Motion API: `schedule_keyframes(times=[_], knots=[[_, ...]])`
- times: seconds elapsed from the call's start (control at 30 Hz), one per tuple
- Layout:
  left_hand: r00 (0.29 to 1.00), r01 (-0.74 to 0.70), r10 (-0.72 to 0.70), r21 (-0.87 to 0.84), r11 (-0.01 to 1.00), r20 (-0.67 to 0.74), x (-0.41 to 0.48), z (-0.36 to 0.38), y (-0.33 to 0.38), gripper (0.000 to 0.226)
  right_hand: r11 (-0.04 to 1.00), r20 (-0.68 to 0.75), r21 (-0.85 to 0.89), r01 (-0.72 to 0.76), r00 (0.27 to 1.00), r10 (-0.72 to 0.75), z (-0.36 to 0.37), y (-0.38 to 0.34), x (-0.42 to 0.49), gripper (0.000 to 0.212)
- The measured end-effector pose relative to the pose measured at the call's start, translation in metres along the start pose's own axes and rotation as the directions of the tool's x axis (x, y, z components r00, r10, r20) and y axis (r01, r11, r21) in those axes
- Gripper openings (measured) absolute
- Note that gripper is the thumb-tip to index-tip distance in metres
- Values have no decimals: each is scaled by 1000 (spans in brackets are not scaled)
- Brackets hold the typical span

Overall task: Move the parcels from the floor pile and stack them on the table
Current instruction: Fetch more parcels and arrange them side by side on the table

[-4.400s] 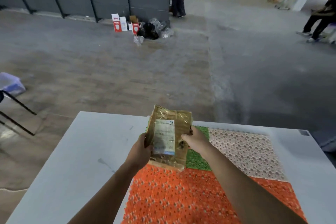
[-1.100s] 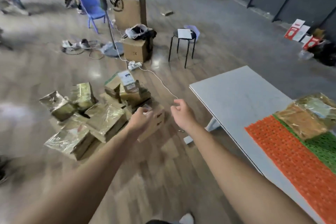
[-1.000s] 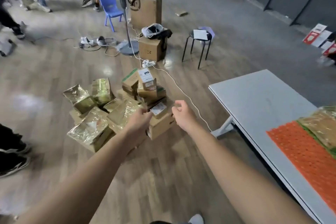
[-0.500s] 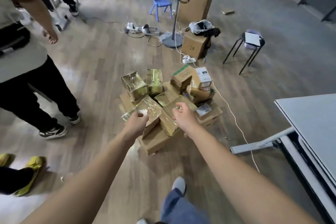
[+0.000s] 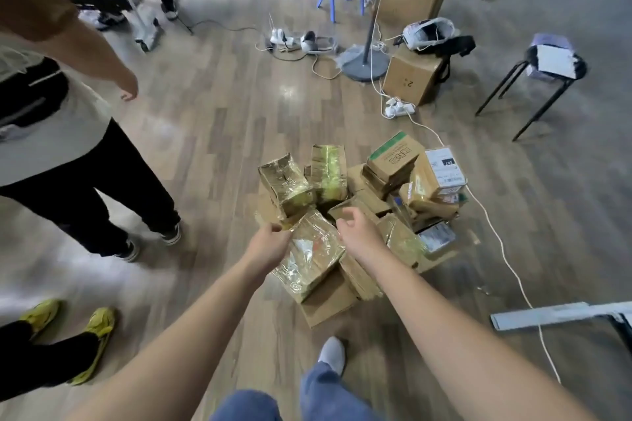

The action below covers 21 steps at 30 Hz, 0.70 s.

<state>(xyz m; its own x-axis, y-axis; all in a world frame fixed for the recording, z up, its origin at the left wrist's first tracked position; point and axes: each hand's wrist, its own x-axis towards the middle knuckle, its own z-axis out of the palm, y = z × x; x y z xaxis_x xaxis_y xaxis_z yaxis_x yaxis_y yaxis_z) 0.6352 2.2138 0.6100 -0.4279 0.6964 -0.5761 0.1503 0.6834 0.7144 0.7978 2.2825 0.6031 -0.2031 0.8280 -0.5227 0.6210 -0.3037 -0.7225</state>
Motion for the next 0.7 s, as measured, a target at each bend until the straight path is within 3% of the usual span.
schedule_keyframes(times=[0.2, 0.37, 0.57, 0.7], knots=[[993, 22, -32, 92, 996, 110, 62, 17, 11, 32, 997, -20, 22, -76, 997, 77, -3, -6, 48, 38], [964, -9, -49, 213, 977, 263, 119, 52, 17, 26, 977, -106, 66, -204, 972, 210, -1, 19, 75, 37], [876, -161, -40, 370, 915, 481, 169, 128, 9, 27, 885, -293, 193, -422, 836, 463, 2, 93, 92, 38], [792, -288, -71, 473, 832, 607, 189, 172, -9, 41, 847, -387, 136, -513, 760, 523, 8, 144, 92, 37]])
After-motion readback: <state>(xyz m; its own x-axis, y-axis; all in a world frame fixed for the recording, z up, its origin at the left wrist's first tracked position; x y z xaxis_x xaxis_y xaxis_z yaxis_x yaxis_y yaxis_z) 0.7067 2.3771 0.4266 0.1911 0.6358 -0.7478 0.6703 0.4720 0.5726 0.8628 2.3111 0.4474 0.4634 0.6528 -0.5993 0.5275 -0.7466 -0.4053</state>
